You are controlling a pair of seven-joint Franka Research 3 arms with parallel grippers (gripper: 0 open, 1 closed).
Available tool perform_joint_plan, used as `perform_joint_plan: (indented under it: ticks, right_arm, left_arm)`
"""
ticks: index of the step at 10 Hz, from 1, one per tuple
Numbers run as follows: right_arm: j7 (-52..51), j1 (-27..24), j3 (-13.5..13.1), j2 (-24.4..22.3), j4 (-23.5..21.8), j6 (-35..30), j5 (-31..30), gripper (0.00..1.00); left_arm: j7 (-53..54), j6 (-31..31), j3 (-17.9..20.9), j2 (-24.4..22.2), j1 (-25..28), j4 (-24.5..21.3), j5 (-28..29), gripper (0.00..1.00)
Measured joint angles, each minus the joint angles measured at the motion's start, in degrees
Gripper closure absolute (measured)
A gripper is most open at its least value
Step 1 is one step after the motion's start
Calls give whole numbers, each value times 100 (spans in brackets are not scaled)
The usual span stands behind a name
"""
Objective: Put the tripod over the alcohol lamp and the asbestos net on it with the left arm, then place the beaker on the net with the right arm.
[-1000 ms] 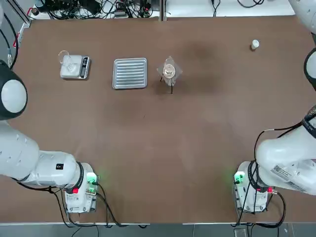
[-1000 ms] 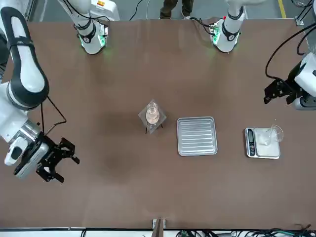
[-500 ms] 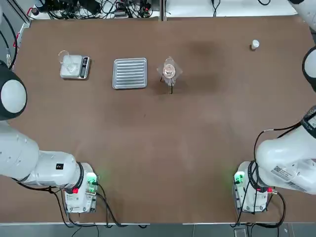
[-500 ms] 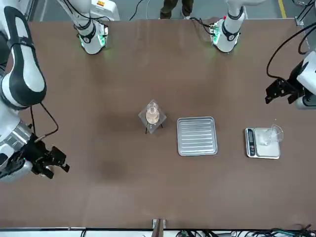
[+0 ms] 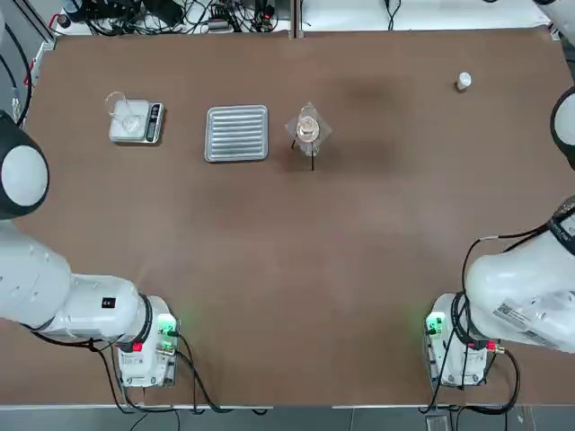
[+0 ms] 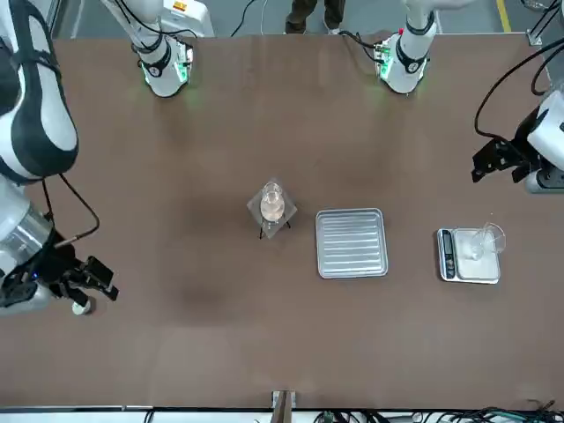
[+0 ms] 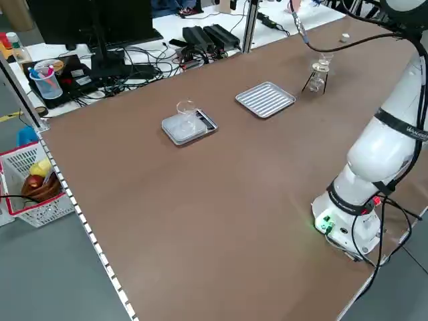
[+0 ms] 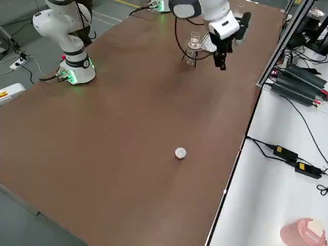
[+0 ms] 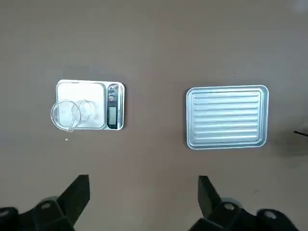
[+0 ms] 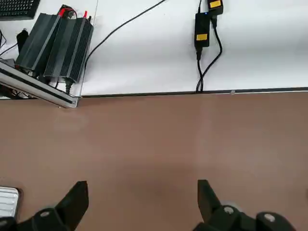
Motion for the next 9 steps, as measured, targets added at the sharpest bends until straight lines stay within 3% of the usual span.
perform_joint_plan:
  ticks: [1,3,5,9]
  right_arm:
    - [77,255,-290,-166,200,-475,-25,0]
    - [347,1131,-1218,-425,714,-1466,-26,0]
    - [783,1775,-1904,-660,1063,-2213,-28,0]
    - [1073,2250,-2843,-1256,976,-3164,-22,0]
  left_arm:
    - [0,-4,-6,-1,-2,1,0,0]
    - [0,-9,-13,-2,-9,2,0,0]
    - [0,-10,-18,-2,-17,4,0,0]
    - [0,-97,-31,-49,-39,15,0,0]
